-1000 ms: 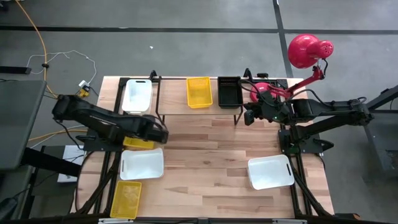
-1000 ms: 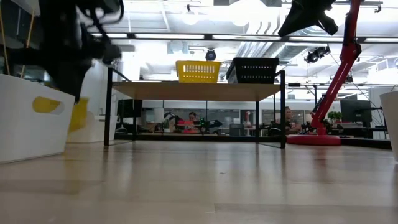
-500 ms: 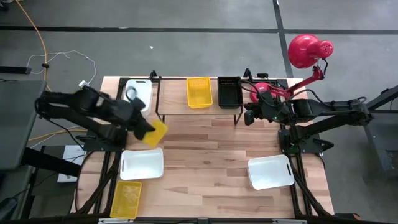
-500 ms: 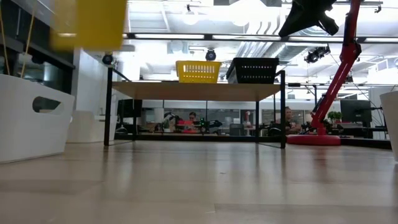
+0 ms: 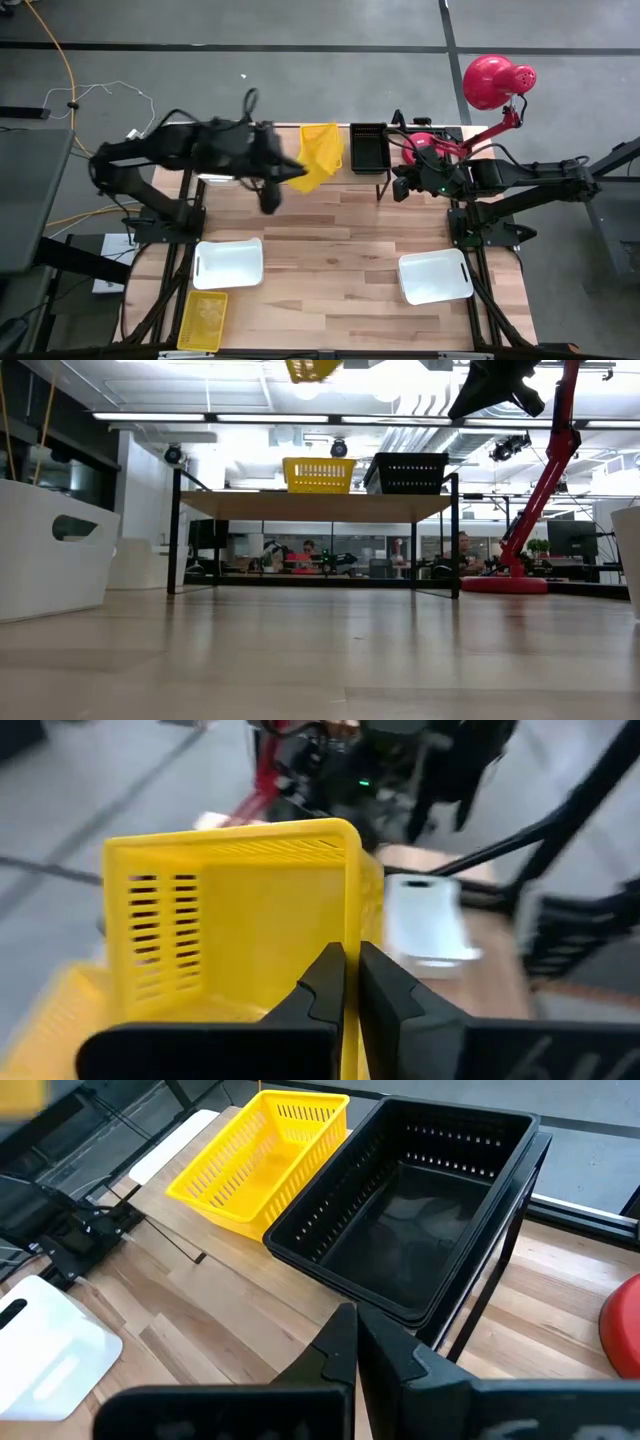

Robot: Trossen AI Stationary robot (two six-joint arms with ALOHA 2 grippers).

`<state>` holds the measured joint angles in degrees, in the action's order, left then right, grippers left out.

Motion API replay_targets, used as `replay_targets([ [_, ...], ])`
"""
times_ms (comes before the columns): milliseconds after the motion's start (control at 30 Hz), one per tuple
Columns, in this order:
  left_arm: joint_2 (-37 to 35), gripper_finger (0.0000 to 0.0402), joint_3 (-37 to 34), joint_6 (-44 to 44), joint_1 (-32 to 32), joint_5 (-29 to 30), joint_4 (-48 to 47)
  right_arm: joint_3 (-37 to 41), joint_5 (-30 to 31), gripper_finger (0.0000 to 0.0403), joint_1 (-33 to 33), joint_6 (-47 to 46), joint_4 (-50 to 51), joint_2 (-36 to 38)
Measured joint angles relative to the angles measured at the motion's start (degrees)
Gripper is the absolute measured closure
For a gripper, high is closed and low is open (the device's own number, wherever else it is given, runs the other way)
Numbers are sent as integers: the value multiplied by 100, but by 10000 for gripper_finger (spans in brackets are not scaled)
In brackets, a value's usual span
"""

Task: Stack baskets on shelf by color
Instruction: Stack the top yellow bin into the yellow bin

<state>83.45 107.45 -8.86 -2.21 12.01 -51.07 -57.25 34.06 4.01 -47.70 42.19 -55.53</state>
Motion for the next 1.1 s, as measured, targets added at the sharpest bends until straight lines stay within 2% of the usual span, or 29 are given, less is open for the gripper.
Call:
replay_targets([
  [133,640,401,235,938,-258,335,-73,0,0,403,0,-20,2,0],
  [233,930,401,263,1451,-372,817,-189,0,4,403,0,-25,2,0],
  [433,1435,401,270,1446,-531,1894,-614,0,58,403,2,-27,2,-1],
  [733,1886,401,270,1211,-603,2281,-634,0,220,403,1,-133,2,0],
  [1100,2084,401,128,1250,-637,2304,-922,0,304,403,0,-133,42,0],
])
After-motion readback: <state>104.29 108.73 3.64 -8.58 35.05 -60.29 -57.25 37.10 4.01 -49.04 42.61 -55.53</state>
